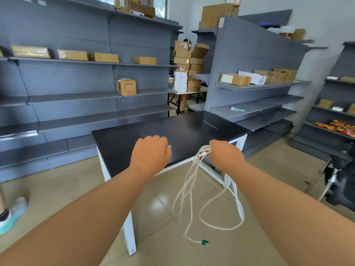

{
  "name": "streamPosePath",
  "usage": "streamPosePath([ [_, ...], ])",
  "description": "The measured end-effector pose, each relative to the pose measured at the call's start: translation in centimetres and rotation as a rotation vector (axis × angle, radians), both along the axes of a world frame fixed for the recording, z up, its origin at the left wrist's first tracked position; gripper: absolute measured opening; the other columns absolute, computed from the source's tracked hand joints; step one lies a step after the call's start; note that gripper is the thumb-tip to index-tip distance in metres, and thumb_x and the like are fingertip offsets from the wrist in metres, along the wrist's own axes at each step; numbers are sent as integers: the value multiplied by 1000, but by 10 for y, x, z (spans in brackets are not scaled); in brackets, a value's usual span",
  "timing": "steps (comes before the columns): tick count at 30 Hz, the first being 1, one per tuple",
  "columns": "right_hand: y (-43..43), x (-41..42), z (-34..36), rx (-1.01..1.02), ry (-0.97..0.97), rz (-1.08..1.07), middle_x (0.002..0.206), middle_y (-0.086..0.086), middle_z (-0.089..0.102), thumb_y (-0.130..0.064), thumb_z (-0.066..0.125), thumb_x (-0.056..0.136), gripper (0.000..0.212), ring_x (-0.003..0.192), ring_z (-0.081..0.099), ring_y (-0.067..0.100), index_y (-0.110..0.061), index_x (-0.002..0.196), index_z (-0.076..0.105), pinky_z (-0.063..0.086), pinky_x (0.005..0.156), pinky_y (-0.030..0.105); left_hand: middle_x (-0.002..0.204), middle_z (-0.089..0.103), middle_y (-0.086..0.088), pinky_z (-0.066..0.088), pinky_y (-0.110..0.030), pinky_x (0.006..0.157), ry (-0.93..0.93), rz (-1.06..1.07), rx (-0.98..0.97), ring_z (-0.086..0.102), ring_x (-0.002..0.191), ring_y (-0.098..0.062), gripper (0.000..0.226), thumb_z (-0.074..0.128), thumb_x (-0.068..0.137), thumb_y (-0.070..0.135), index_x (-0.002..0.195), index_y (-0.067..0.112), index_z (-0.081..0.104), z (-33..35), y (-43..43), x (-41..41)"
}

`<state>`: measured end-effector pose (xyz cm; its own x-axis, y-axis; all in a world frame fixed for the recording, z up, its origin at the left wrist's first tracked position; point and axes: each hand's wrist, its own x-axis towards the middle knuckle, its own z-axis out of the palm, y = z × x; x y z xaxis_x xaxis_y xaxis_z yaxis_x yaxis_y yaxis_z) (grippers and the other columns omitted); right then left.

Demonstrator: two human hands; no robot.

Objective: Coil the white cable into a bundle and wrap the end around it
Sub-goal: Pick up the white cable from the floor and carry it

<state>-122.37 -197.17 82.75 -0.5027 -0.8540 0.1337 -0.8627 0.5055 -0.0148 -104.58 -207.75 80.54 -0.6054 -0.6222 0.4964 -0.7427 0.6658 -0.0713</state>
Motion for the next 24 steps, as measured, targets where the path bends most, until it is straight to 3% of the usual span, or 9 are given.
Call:
streamPosePath([
  [3,-41,-24,11,-17,4,10,68,0,40,-8,42,91,15,68,45,23,-16,80,35,32,56,28,89,62,0,39,-33,71,8,-23,-1,57,79,-22,31,32,96,34,93,18,58,6,-42,-28],
  [8,-107,-65,43,-132,-26,59,78,1,44,-11,40,92,23,75,45,26,-18,71,33,35,65,32,87,62,2,38,-33,70,108,-74,-5,56,78,-22,31,34,96,33,95,18,60,26,-107,-66],
  [13,-170,-99,86,-293,-107,128,86,4,48,-18,42,94,7,81,45,23,-15,89,46,35,69,32,96,65,-4,37,-36,73,197,-77,-17,58,88,-28,30,37,95,31,100,16,62,55,-164,-89],
  [19,-265,-135,131,-401,-173,239,72,0,46,-16,42,94,21,77,48,20,-13,74,46,31,55,27,93,65,-10,44,-41,77,246,12,-67,58,87,-33,30,38,95,31,98,12,62,86,-230,-109],
  [24,-358,-158,151,-467,-214,415,76,0,49,-20,45,94,11,79,49,21,-15,88,52,28,51,25,94,66,-12,43,-41,71,254,148,-186,58,86,-34,31,39,95,31,100,9,62,106,-290,-127],
])
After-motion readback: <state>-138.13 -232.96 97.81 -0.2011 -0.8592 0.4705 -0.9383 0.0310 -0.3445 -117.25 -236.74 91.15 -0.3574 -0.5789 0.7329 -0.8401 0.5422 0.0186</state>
